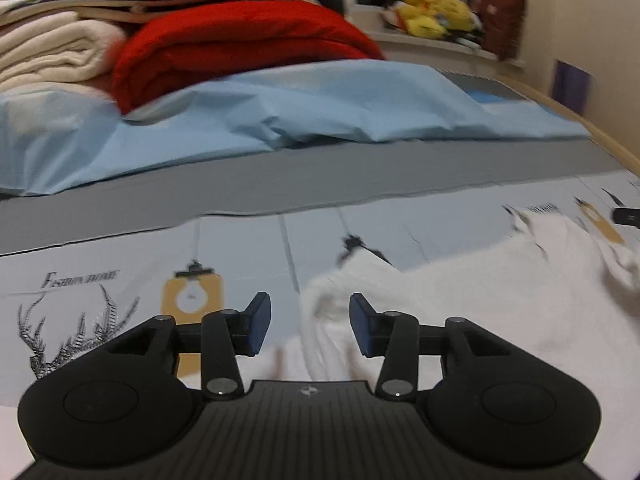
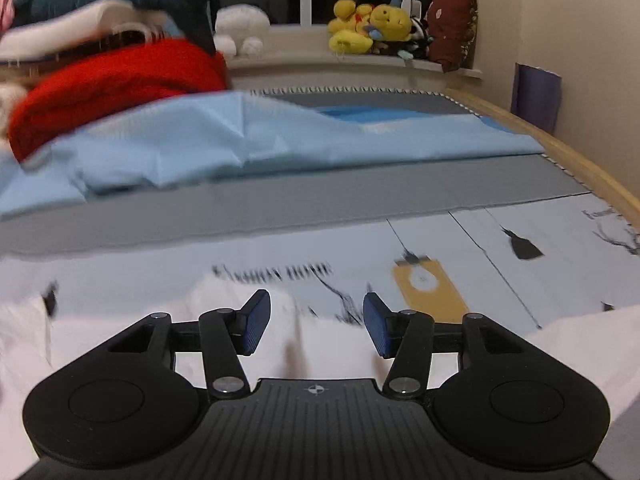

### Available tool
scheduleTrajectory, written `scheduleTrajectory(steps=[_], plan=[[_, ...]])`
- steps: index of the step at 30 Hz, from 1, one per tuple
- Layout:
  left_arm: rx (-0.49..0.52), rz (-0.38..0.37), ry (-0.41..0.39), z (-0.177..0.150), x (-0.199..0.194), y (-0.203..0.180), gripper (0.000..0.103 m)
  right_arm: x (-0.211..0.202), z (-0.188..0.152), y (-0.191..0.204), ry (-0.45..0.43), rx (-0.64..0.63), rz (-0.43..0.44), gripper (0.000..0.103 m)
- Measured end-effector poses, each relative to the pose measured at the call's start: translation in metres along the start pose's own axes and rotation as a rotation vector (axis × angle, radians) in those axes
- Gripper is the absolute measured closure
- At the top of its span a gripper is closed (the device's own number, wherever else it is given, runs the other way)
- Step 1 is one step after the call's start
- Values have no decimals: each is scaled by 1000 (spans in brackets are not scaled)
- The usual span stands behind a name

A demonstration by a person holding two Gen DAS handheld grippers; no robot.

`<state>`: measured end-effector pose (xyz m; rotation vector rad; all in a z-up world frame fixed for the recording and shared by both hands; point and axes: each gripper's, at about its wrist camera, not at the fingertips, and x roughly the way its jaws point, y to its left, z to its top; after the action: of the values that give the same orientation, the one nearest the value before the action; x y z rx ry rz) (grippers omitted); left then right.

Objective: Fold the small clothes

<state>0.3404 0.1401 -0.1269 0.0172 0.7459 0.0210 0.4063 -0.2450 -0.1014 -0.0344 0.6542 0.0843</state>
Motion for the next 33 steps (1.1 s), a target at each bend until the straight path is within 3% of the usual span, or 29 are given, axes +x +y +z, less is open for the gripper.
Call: scheduleTrajectory(steps=[3,5,7,8,10,12,15,21,25,28,33], plan=[[21,-120,62,-14,0,0,60,-6,-17,-4,23,-47,0,50],[47,-157,141,-29,7,-2,61,-6,-30,-6,71,-88,23,50],[98,-75,279,-46,23,-4,62,5,-43,-10,199,-119,35,51],[99,-70,251,-48,18,-3,62,12,-52,-14,291,-133,16,51],[76,-61,266,-41,8,-2,63,2,-57,-21,281,-128,-5,50],[67,-69,220,-32,-12,-4,63,-13,-50,-25,277,-131,-13,51],[56,-99,217,-29,-43,-9,63,-44,-39,-32,235,-99,24,51],[15,-77,282,-37,-107,-18,63,-115,-23,-42,237,-1,138,51],[-26,-101,322,-65,-156,-20,63,-168,-33,-44,239,-17,192,51],[-26,-125,379,-96,-177,-22,63,-195,-59,-49,296,-16,211,51],[13,-141,504,-148,-192,-20,62,-201,-121,-67,501,-13,173,51]])
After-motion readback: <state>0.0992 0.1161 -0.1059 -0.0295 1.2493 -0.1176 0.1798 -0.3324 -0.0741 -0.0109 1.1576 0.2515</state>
